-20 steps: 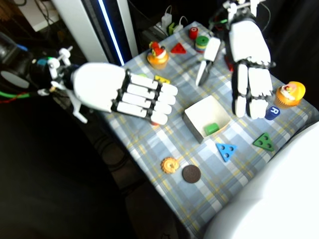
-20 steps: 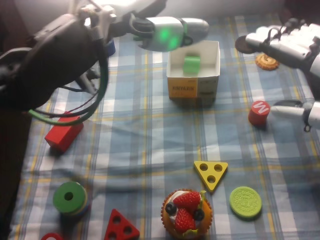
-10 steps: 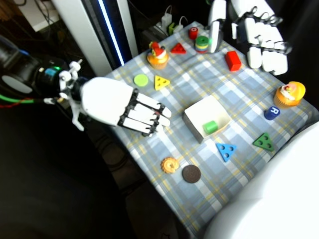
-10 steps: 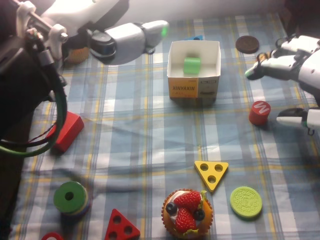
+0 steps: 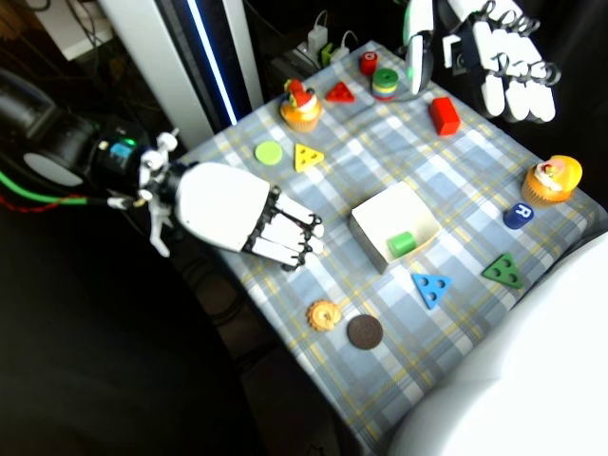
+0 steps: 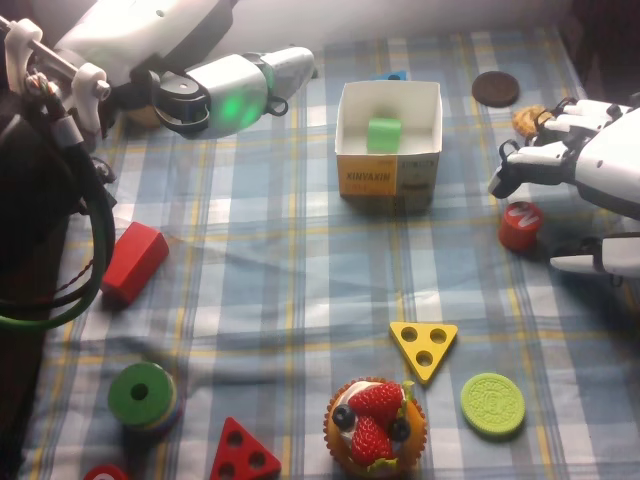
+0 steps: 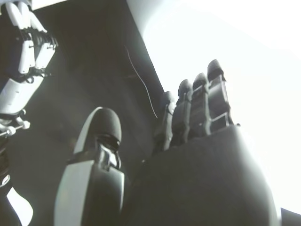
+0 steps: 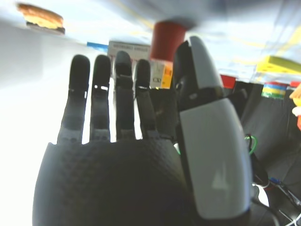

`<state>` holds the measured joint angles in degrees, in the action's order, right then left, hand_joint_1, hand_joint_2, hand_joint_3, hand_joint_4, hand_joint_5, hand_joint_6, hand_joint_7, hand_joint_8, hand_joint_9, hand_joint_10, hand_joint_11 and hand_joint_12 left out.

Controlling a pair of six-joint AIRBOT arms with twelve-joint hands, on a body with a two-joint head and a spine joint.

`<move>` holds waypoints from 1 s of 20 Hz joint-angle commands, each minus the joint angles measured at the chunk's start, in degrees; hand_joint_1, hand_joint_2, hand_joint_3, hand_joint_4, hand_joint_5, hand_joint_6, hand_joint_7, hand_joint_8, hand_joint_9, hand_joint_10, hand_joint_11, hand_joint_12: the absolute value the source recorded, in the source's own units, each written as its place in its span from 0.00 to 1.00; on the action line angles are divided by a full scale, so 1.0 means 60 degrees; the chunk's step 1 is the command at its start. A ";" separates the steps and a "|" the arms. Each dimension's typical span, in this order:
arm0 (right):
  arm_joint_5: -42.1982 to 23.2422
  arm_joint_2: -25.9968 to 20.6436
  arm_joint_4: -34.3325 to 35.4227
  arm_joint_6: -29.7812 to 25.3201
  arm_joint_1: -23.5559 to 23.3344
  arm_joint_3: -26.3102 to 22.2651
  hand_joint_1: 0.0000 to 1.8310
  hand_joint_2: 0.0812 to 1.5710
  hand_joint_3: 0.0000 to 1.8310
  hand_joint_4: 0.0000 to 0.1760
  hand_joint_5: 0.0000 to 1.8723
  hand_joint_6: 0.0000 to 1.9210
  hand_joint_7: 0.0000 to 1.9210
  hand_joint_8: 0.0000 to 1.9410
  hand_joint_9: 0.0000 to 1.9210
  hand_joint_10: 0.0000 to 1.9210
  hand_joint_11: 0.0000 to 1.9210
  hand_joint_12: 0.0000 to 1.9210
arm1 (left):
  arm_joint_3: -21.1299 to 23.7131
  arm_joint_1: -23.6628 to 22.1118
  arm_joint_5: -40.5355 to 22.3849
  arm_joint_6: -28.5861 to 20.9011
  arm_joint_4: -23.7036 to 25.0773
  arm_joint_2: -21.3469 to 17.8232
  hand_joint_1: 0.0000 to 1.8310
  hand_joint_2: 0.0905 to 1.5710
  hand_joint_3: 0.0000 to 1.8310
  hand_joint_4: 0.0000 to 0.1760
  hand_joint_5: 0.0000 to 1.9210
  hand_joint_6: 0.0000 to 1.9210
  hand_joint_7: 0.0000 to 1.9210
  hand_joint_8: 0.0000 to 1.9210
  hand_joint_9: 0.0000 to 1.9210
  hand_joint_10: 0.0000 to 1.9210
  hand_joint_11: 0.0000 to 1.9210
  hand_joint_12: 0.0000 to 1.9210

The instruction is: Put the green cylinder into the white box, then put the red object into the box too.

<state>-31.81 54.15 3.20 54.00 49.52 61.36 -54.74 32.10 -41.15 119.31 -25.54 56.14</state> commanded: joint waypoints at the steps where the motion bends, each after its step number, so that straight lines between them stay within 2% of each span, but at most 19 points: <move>1: -0.1009 0.0034 0.0033 0.0007 -0.0152 0.0036 0.55 0.72 0.00 0.00 0.17 0.35 0.24 0.21 0.06 0.55 0.00 0.85 | 0.0042 -0.0044 -0.1150 -0.0026 0.0244 -0.0076 0.21 0.85 0.00 0.36 0.07 0.00 0.05 0.00 0.00 0.00 0.01 0.00; 2: -0.0969 0.0074 0.0028 0.0007 -0.0180 0.0060 0.55 0.73 0.00 0.00 0.18 0.40 0.26 0.26 0.08 0.57 0.00 0.84 | 0.0028 -0.0041 -0.1148 -0.0024 0.0137 -0.0076 0.22 0.85 0.00 0.36 0.07 0.00 0.05 0.00 0.00 0.00 0.01 0.01; 4: -0.0900 0.0133 -0.0052 0.0007 -0.0255 0.0087 0.55 0.74 0.00 0.00 0.21 0.42 0.29 0.30 0.10 0.57 0.00 0.81 | 0.0005 -0.0009 -0.1131 -0.0024 0.0055 -0.0082 0.22 0.84 0.00 0.39 0.06 0.00 0.04 0.00 0.00 0.00 0.01 0.01; 5: -0.0871 0.0165 -0.0092 0.0007 -0.0290 0.0103 0.55 0.75 0.00 0.00 0.22 0.43 0.30 0.32 0.11 0.57 0.00 0.79 | 0.0005 0.0011 -0.1145 -0.0024 0.0036 -0.0084 0.23 0.84 0.00 0.37 0.07 0.00 0.04 0.00 0.00 0.00 0.01 0.01; 6: -0.0825 0.0207 -0.0125 0.0007 -0.0334 0.0128 0.54 0.80 0.00 0.00 0.32 0.71 0.30 0.38 0.12 0.59 0.00 0.80 | 0.0003 0.0016 -0.1145 -0.0024 0.0010 -0.0084 0.22 0.84 0.00 0.39 0.07 0.00 0.04 0.00 0.00 0.00 0.01 0.01; 7: -0.0792 0.0240 -0.0156 0.0007 -0.0371 0.0146 0.60 0.80 0.01 0.00 0.31 0.79 0.38 0.64 0.16 0.62 0.00 0.85 | -0.0002 0.0018 -0.1144 -0.0024 -0.0009 -0.0084 0.22 0.84 0.00 0.41 0.07 0.00 0.04 0.00 0.00 0.00 0.00 0.05; 8: -0.0741 0.0300 -0.0187 0.0006 -0.0430 0.0180 0.62 0.79 0.00 0.00 0.33 0.78 0.41 0.67 0.19 0.65 0.00 0.88 | -0.0007 0.0023 -0.1144 -0.0024 -0.0039 -0.0084 0.23 0.84 0.00 0.40 0.07 0.00 0.04 0.00 0.00 0.00 0.00 0.07; 10: -0.0728 0.0377 -0.0235 0.0006 -0.0511 0.0219 0.64 0.77 0.00 0.00 0.37 0.72 0.46 0.65 0.24 0.68 0.00 0.91 | -0.0013 0.0046 -0.1136 -0.0024 -0.0073 -0.0084 0.22 0.84 0.00 0.42 0.07 0.00 0.04 0.00 0.00 0.00 0.00 0.08; 12: -0.0744 0.0383 -0.0249 0.0006 -0.0626 0.0219 0.64 0.77 0.00 0.00 0.39 0.72 0.45 0.65 0.24 0.71 0.00 0.96 | -0.0010 0.0096 -0.1136 -0.0024 -0.0101 -0.0091 0.20 0.84 0.00 0.47 0.06 0.00 0.03 0.00 0.00 0.00 0.00 0.08; 13: -0.0828 0.0364 -0.0344 -0.0027 -0.0675 0.0186 0.63 0.78 0.00 0.03 0.37 0.74 0.43 0.68 0.24 0.74 0.00 0.97 | -0.0002 0.0135 -0.1152 -0.0025 -0.0112 -0.0110 0.18 0.84 0.00 0.57 0.05 0.00 0.02 0.00 0.00 0.00 0.00 0.02; 14: -0.0899 0.0326 -0.0410 -0.0053 -0.0716 0.0149 0.62 0.79 0.00 0.03 0.36 0.76 0.41 0.70 0.23 0.76 0.00 0.96 | 0.0003 0.0161 -0.1167 -0.0025 -0.0124 -0.0119 0.17 0.84 0.00 0.62 0.05 0.00 0.02 0.00 0.00 0.00 0.00 0.02; 17: -0.1396 -0.0016 -0.1009 -0.0440 -0.1165 -0.0100 0.64 0.78 0.00 0.00 0.36 0.73 0.44 0.69 0.23 0.79 0.00 1.00 | 0.0063 0.0308 -0.1256 -0.0027 -0.0198 -0.0189 0.17 0.85 0.00 0.58 0.05 0.00 0.02 0.00 0.00 0.00 0.00 0.01; 19: -0.1438 -0.0037 -0.1340 -0.0495 -0.1546 -0.0123 0.64 0.78 0.00 0.00 0.38 0.69 0.42 0.74 0.22 0.90 0.05 1.00 | 0.0089 0.0398 -0.1300 -0.0027 -0.0249 -0.0226 0.18 0.85 0.00 0.54 0.05 0.00 0.02 0.00 0.00 0.00 0.00 0.04; 20: -0.1401 -0.0037 -0.1476 -0.0495 -0.1803 -0.0111 0.63 0.78 0.00 0.00 0.38 0.68 0.41 0.77 0.23 0.94 0.09 1.00 | 0.0099 0.0439 -0.1318 -0.0027 -0.0278 -0.0238 0.18 0.85 0.00 0.47 0.06 0.00 0.02 0.00 0.00 0.00 0.00 0.07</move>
<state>-33.63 53.82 -5.98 51.20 38.79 60.82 -54.22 35.35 -42.37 119.33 -28.75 54.98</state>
